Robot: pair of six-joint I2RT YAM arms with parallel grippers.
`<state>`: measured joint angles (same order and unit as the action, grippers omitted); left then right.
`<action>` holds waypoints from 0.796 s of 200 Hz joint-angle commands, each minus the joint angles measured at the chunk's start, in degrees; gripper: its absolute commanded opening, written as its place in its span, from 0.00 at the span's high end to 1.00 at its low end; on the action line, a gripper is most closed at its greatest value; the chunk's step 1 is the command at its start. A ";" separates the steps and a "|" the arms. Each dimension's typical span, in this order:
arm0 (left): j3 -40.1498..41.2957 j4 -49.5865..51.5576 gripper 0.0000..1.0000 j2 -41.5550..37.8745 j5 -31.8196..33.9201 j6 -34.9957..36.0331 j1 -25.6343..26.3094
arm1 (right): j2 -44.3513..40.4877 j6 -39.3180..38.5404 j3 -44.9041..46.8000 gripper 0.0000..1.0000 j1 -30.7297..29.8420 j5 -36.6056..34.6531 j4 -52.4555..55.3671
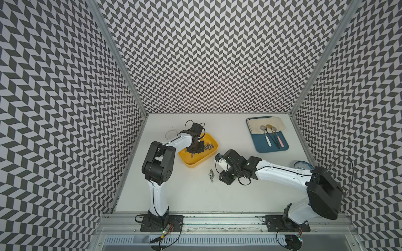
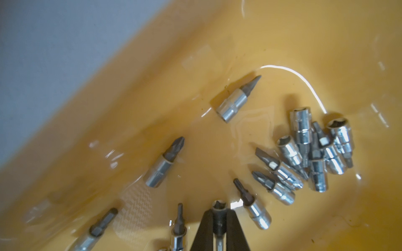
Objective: Put the bit on the desktop into the storage box
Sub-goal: Place the screwdriver bit in the storage box.
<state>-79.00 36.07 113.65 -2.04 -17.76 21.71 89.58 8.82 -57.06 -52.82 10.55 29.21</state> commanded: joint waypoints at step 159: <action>4.74 2.55 0.68 -23.38 -1.75 -3.18 -4.33 | 13.79 1.11 -10.03 0.64 -5.98 -2.90 0.43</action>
<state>-76.62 37.58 94.70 -2.48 -19.59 18.83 102.10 9.41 -65.43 -58.43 8.67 29.02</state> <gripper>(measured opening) 0.318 0.367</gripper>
